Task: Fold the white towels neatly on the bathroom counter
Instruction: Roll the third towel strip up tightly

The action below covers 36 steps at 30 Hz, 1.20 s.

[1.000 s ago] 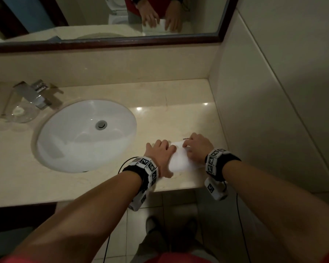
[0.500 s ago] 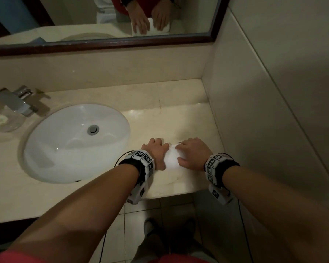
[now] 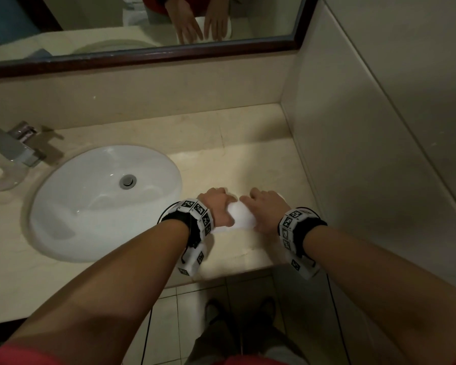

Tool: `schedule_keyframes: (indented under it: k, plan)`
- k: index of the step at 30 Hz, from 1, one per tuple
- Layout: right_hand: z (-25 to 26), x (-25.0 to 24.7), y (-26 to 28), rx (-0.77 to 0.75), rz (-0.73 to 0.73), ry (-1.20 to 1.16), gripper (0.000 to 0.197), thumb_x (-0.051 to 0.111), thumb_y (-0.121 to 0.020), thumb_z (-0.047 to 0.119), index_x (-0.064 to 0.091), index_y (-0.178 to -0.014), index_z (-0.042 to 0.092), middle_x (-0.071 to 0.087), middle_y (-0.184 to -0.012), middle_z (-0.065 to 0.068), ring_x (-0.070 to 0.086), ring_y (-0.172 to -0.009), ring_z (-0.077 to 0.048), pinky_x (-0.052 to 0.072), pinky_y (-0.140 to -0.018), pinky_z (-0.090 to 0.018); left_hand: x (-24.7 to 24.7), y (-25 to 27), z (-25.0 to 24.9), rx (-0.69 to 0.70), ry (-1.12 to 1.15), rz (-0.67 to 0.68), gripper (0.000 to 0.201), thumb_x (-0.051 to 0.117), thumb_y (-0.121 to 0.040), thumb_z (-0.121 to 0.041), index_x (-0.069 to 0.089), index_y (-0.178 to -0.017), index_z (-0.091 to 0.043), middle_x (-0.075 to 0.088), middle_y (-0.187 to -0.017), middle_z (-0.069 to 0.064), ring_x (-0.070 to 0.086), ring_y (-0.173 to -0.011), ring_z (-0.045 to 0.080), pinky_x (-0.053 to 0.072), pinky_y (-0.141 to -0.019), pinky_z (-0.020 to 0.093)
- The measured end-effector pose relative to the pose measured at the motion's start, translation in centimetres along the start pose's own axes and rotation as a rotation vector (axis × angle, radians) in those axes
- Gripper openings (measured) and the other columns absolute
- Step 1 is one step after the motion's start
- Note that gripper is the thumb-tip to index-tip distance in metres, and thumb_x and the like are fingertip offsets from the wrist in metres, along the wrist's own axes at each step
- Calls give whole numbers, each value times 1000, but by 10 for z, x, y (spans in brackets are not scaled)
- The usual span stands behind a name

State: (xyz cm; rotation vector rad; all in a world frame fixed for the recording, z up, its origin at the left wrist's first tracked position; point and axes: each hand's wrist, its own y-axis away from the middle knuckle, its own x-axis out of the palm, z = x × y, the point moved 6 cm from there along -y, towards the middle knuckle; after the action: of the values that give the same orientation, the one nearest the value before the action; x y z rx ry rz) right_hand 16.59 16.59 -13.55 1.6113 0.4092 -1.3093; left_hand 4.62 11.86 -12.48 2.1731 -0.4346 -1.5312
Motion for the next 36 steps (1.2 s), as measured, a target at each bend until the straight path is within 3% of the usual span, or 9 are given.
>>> schedule_keyframes:
  k: [4, 9, 14, 19, 24, 27, 31, 34, 36]
  plan:
    - [-1, -4, -2, 48, 14, -47, 63, 71, -72, 31, 42, -128, 23, 50, -110, -5, 59, -91, -28, 37, -74, -33, -4, 2, 2, -17, -16, -78, 71, 66, -71, -39, 42, -138, -30, 55, -124, 0, 50, -114, 24, 42, -96, 39]
    - [-2, -5, 1, 123, 14, -212, 52, 66, -75, 32, 41, -119, 24, 55, -106, -4, 60, -91, -28, 48, -75, -37, -4, 8, 1, 23, -85, -202, 53, 62, -73, -40, 48, -122, -23, 60, -109, 1, 50, -106, 25, 39, -90, 39]
    - [3, 0, 3, 208, 12, -305, 44, 63, -78, 34, 43, -115, 22, 62, -105, -7, 62, -89, -30, 52, -73, -37, -1, 28, 6, 11, -107, -392, 58, 59, -77, -34, 47, -133, -26, 50, -132, -2, 39, -123, 24, 34, -100, 40]
    - [9, 2, 16, 262, 23, -582, 53, 72, -72, 33, 51, -119, 19, 61, -110, -5, 59, -94, -26, 45, -73, -30, -8, 60, 8, -158, -59, -495, 53, 63, -82, -27, 46, -132, -25, 37, -138, 7, 36, -124, 30, 40, -95, 43]
    - [36, -17, 30, 249, 56, -1050, 55, 79, -68, 29, 60, -117, 12, 64, -110, -5, 60, -94, -22, 48, -71, -28, -16, 101, 11, -365, 206, -467, 48, 62, -87, -33, 40, -128, -22, 40, -123, 11, 49, -108, 32, 50, -88, 45]
    - [61, -49, 35, 241, 53, -1240, 49, 79, -69, 23, 62, -114, 12, 69, -106, -8, 67, -93, -27, 56, -82, -38, -27, 130, 21, -458, 419, -462, 48, 59, -88, -34, 37, -128, -20, 45, -119, 14, 57, -98, 36, 49, -89, 43]
    - [116, -98, 26, 129, 65, -1368, 67, 81, -54, 25, 61, -115, 9, 70, -104, -14, 69, -92, -33, 56, -85, -50, -54, 185, 45, -519, 664, -574, 64, 61, -82, -36, 32, -138, -26, 56, -119, 16, 62, -95, 33, 57, -80, 43]
    - [164, -131, 27, 48, 86, -1467, 50, 74, -72, 11, 57, -119, 6, 69, -108, -21, 69, -90, -36, 58, -77, -48, -72, 226, 61, -568, 887, -647, 64, 56, -87, -29, 28, -145, -32, 54, -126, 13, 63, -93, 30, 60, -60, 40]
    - [197, -147, 28, -9, 128, -1486, 39, 66, -80, 4, 57, -118, 3, 67, -110, -25, 68, -94, -40, 57, -80, -51, -81, 252, 73, -571, 1018, -699, 64, 53, -90, -27, 26, -147, -32, 53, -129, 11, 63, -98, 32, 61, -63, 46]
